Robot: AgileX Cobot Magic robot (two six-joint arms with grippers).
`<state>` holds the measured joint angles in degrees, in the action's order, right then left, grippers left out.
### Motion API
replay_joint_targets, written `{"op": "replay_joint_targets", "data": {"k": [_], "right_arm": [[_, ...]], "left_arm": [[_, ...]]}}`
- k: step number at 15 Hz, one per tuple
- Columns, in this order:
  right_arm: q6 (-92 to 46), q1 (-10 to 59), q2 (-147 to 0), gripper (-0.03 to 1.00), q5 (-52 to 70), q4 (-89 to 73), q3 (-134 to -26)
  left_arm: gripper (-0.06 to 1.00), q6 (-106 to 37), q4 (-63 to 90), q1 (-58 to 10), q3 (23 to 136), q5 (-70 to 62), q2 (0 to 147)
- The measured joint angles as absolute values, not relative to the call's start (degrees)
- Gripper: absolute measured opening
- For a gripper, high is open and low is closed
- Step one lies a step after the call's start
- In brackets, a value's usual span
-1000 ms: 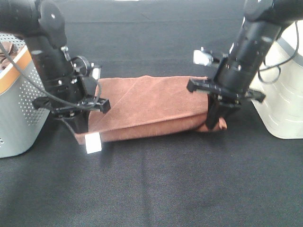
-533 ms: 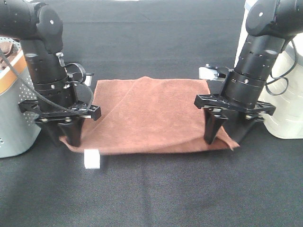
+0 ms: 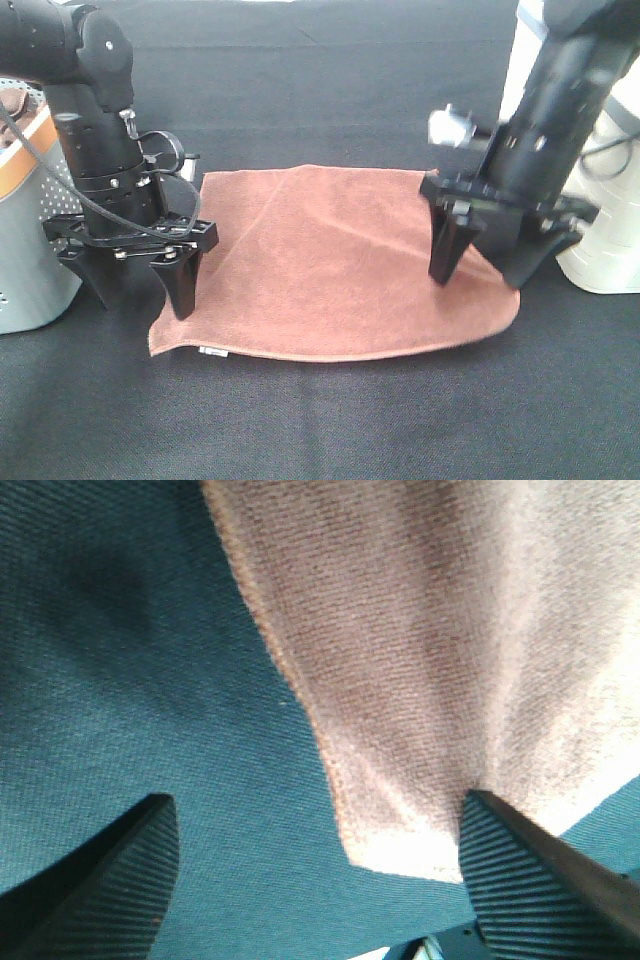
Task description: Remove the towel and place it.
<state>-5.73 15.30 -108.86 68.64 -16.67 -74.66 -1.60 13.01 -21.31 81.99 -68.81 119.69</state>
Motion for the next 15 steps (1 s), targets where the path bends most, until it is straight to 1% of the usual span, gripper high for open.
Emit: {"op": "replay_joint_targets", "data": {"k": [3, 9, 11, 15], "right_arm": [[-5.50, 15.18, -104.79, 0.77, 68.93, -17.53, -74.66], [-5.21, 15.18, -104.68, 0.77, 67.67, -18.05, -74.66], [-5.21, 15.41, -104.34, 0.77, 66.46, -17.93, -74.66], [-5.16, 15.41, -103.02, 0.77, 68.18, -17.82, -74.66]], "left_arm": [[0.74, -1.49, 13.29, -21.31, 81.93, -68.93, 116.83], [0.74, -1.49, 13.69, -21.31, 81.93, -68.93, 111.38], [0.74, -1.49, 13.69, -21.31, 81.93, -68.93, 111.10], [0.74, -1.49, 14.95, -21.31, 81.93, -68.98, 111.10]]}}
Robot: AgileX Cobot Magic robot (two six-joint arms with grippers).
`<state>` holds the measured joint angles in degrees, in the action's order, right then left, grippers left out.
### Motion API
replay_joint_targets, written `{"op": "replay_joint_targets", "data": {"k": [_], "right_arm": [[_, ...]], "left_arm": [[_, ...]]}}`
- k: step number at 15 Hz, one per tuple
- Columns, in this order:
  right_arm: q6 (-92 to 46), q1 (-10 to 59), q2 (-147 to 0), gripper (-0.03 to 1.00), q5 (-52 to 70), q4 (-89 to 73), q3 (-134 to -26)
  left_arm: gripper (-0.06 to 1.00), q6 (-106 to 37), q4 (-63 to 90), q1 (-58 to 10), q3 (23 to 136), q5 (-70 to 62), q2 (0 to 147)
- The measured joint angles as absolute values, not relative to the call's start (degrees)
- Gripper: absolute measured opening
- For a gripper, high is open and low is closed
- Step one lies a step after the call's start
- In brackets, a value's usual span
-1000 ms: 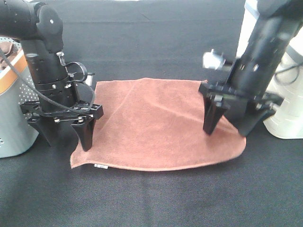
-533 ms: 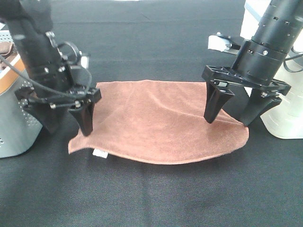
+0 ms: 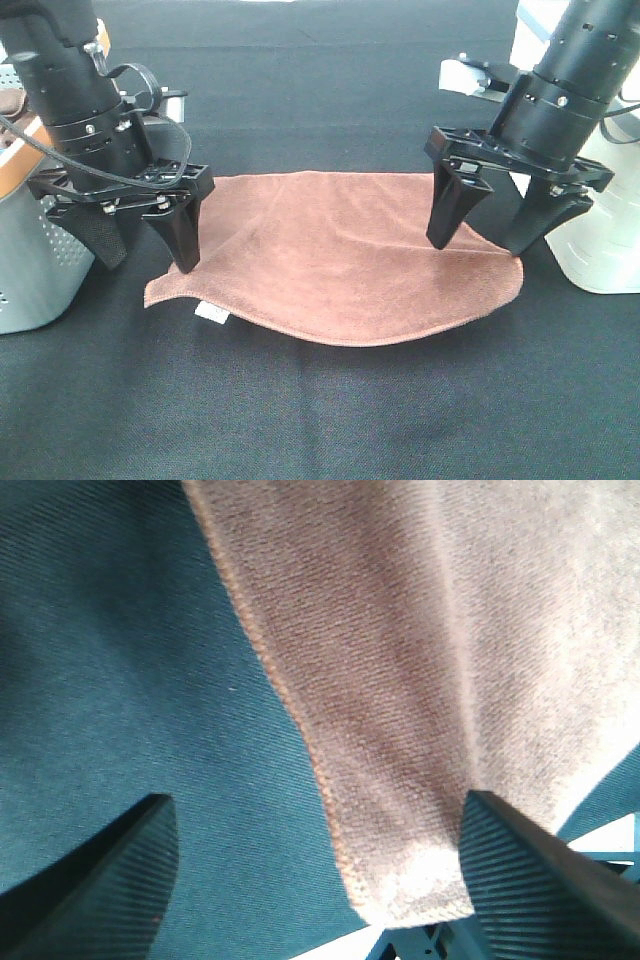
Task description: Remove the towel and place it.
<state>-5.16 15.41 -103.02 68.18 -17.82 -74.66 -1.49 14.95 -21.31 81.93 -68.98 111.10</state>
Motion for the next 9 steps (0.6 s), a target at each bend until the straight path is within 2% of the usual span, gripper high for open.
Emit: {"op": "replay_joint_targets", "data": {"k": [9], "right_arm": [[-8.19, 15.47, -102.62, 0.77, 66.35, -19.48, -74.66]], "left_arm": [[0.74, -6.02, 8.82, -21.31, 81.93, -68.98, 108.75]]}}
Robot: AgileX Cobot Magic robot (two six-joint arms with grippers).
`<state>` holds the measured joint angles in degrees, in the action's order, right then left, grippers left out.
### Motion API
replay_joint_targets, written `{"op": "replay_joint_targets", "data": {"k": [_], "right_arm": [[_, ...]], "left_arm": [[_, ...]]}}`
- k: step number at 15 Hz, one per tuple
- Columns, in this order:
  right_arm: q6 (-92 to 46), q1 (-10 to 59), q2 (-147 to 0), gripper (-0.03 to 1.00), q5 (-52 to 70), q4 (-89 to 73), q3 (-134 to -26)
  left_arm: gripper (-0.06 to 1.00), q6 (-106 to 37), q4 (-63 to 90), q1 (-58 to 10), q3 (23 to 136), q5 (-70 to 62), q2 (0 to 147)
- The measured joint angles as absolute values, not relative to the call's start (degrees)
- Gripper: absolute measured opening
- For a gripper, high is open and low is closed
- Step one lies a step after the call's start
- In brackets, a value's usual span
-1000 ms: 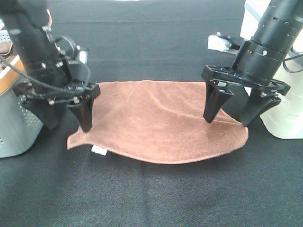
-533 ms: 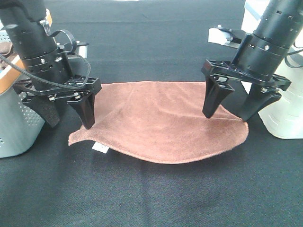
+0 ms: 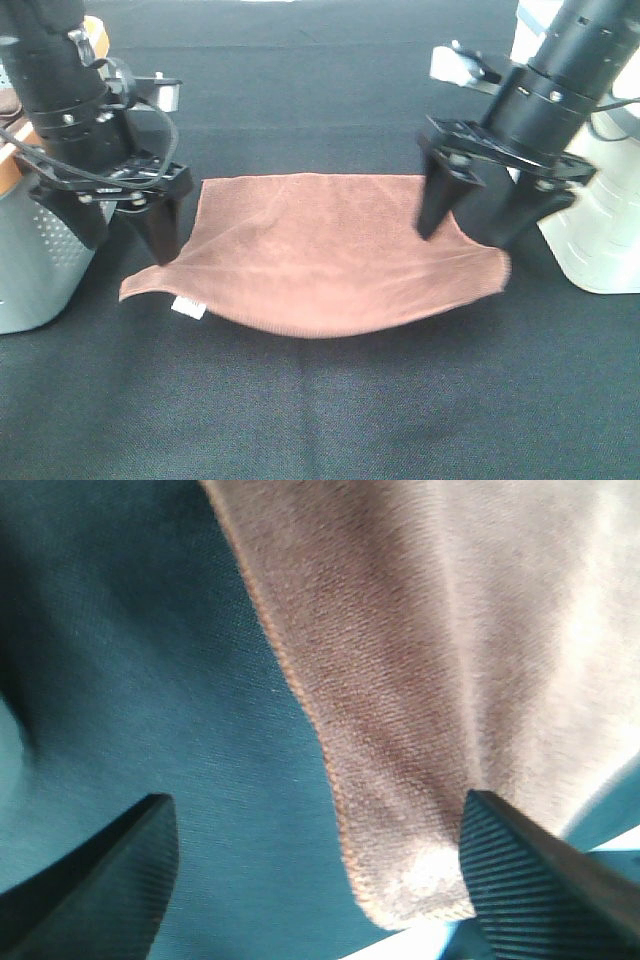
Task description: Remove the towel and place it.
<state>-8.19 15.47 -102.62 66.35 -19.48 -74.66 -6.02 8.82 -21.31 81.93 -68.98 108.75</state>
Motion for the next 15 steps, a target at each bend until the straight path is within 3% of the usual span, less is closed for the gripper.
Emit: {"op": "replay_joint_targets", "data": {"k": [5, 9, 13, 15], "right_arm": [[-3.72, 15.47, -98.09, 0.77, 69.50, -10.66, -74.66], [-8.25, 15.47, -97.92, 0.77, 67.32, -21.60, -74.66], [-9.97, 15.47, -97.12, 0.77, 68.01, -22.75, -74.66], [-11.52, 15.47, -94.82, 0.78, 61.48, -25.27, -74.66]], "left_arm": [[0.74, -1.49, -0.69, -19.48, 82.45, -69.10, 105.65], [0.74, -1.49, 10.66, -19.48, 82.45, -68.24, 105.65], [0.74, -2.92, 17.88, -19.48, 82.45, -65.09, 105.65], [0.74, -3.67, 21.49, -19.48, 82.45, -59.99, 105.65]]}}
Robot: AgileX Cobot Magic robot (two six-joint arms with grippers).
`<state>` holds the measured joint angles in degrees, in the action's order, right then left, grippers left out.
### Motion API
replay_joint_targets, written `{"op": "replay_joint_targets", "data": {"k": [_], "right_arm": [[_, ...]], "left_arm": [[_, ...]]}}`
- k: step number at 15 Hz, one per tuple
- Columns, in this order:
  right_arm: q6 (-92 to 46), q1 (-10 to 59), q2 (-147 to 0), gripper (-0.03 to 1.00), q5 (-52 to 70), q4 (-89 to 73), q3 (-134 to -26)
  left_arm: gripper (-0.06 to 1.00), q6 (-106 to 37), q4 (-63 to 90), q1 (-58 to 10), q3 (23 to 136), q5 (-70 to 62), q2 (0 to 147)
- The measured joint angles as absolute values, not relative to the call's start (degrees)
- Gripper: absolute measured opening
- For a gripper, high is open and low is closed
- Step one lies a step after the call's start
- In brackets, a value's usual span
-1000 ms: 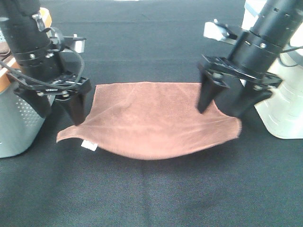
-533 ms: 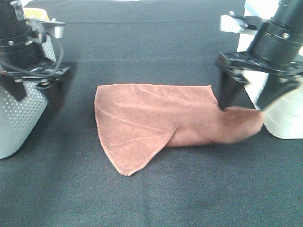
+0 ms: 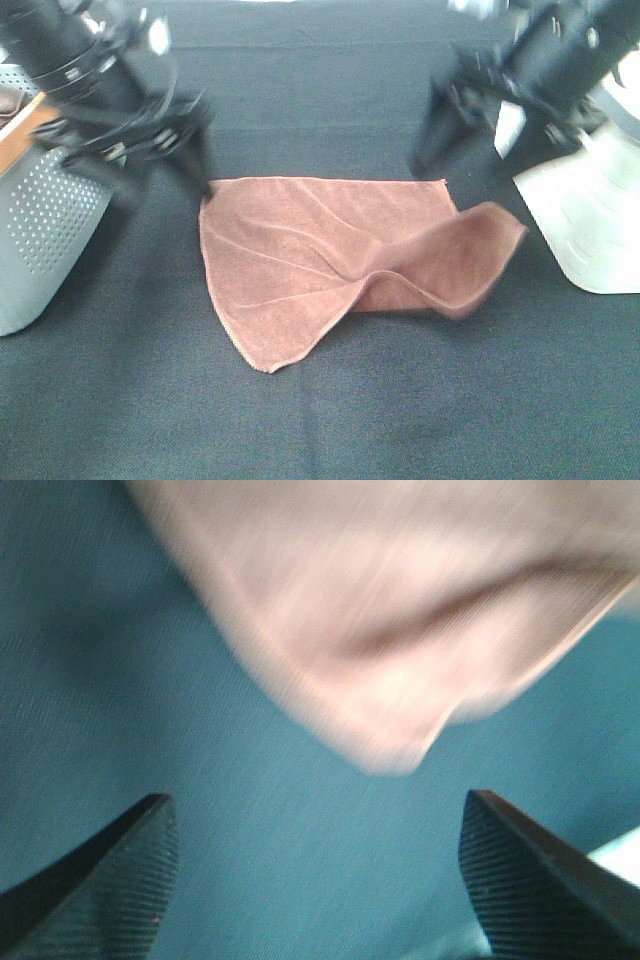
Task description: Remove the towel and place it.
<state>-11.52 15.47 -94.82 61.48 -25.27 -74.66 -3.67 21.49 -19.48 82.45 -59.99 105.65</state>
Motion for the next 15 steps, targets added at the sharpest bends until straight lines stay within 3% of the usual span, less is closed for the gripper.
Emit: {"op": "replay_joint_targets", "data": {"k": [3, 8, 12, 15], "right_arm": [[-15.87, 15.47, -94.25, 0.78, 59.53, -36.27, -74.66], [-21.83, 15.47, -90.87, 0.78, 64.06, -43.14, -74.66], [-16.33, 15.47, -81.36, 0.78, 69.21, -28.30, -74.66], [-7.62, 15.47, -70.82, 0.78, 69.56, -13.87, -74.03]], "left_arm": [[0.74, -5.10, 25.84, -19.65, 82.45, -51.57, 105.65], [0.74, -9.17, 26.76, -19.77, 82.85, -56.61, 103.88], [0.74, -12.26, 24.47, -19.77, 84.05, -64.63, 91.16], [0.74, -8.19, 12.78, -19.77, 84.05, -69.10, 78.67]]}}
